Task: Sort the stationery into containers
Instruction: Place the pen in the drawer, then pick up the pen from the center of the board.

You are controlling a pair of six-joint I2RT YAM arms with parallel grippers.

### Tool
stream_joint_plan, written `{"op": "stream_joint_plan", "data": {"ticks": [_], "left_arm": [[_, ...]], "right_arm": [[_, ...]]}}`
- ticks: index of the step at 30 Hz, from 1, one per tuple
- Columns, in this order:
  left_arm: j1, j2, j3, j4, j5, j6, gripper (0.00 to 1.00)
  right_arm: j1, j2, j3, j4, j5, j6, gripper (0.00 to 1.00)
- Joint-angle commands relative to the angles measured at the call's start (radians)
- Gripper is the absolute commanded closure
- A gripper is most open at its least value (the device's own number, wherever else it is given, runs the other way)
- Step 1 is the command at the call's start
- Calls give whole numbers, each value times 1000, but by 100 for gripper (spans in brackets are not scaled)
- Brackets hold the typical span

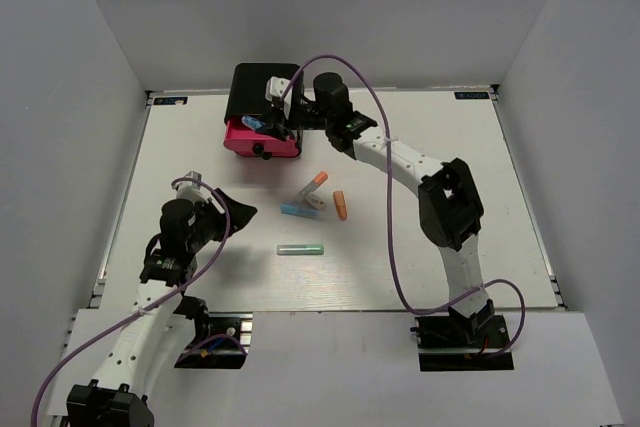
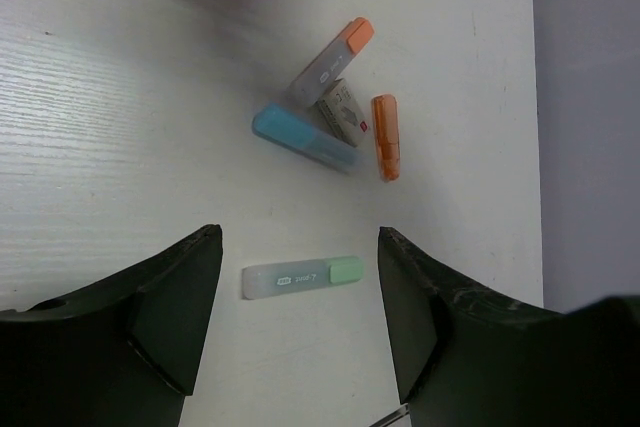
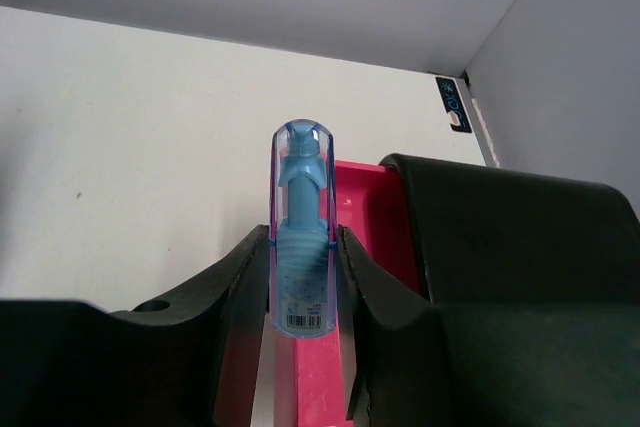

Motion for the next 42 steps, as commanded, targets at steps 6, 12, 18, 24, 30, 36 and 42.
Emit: {"op": "stream_joint_plan", "data": {"ticks": [6,12,18,24,30,36,42], "left_arm": [[-2,-23,3,-32,9,-4,27],[-2,11,3,6,19,-4,27],[-2,43,3,66,19,-4,32],[-2,64,-17,119,28,-13,62],[-2,98,-35,161,37,-13,56],[-2,118,-23,152,46,-13,25],[-2,106,0,115,37,-4,24]], "right_arm": [[-2,79,108,49,102,12,50],[-10,74,142,21,139,7,46],[-33,-155,-23,53,215,62,71],[-60,-403,-355,-91,527,143,100],[-90,-533,-647,-316,504,146,59],[-88,-497,-781,-321,562,281,32],[-84,-378,-742,-343,613,363,33]]}}
